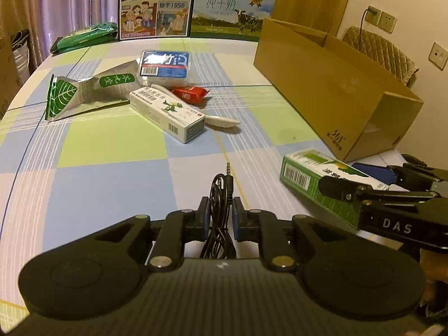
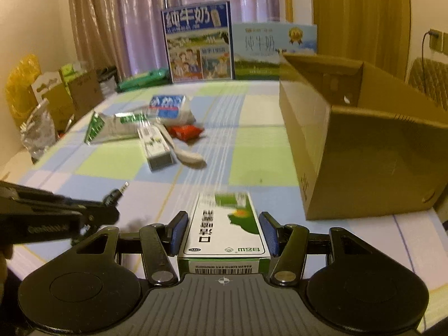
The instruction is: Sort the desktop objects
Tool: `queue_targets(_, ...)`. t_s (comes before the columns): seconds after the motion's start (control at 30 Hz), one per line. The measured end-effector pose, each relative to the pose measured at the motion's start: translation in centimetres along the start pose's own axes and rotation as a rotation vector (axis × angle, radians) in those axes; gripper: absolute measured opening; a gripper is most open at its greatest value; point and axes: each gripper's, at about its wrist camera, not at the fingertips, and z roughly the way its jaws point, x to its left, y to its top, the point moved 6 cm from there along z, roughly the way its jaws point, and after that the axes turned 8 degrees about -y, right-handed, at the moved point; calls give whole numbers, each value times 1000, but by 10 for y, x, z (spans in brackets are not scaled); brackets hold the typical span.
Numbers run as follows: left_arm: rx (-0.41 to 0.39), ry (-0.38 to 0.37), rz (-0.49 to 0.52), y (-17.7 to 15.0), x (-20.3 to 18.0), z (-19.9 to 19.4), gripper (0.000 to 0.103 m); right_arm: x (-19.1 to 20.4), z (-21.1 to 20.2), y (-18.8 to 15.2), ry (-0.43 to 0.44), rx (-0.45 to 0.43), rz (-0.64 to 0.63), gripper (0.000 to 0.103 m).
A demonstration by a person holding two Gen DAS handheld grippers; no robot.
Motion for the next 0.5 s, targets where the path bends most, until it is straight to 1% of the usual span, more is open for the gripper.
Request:
queue_targets(0.17,-20,-8,10,5,-14,-9,12,1,-14,9,3,-44,-8,52)
queue_targets(0.27,-24,-8,23,7,-20,-12,12,0,-14,6,-1,-41,-20,52)
queue_targets(0.3,-24,-8,26,6,-22,-12,12,1,-12,3,-4,-29,-34,48)
queue_targets(0.33,-21,-7,27,5,-22,-12,12,0,-9,-1,-9,-14,-43,31)
queue_targets(0.37,-18,-7,25,4,-23,-12,12,-1,-6,-6,-6,12,-48,9)
queue_targets(0.43,-13,-6,20,2,-23,-11,12,-4,1,-17,-9,52,-45,9)
queue_targets(0.5,-9,-7,11,-1,-22,-11,12,-5,0,-22,-12,33,-68,10)
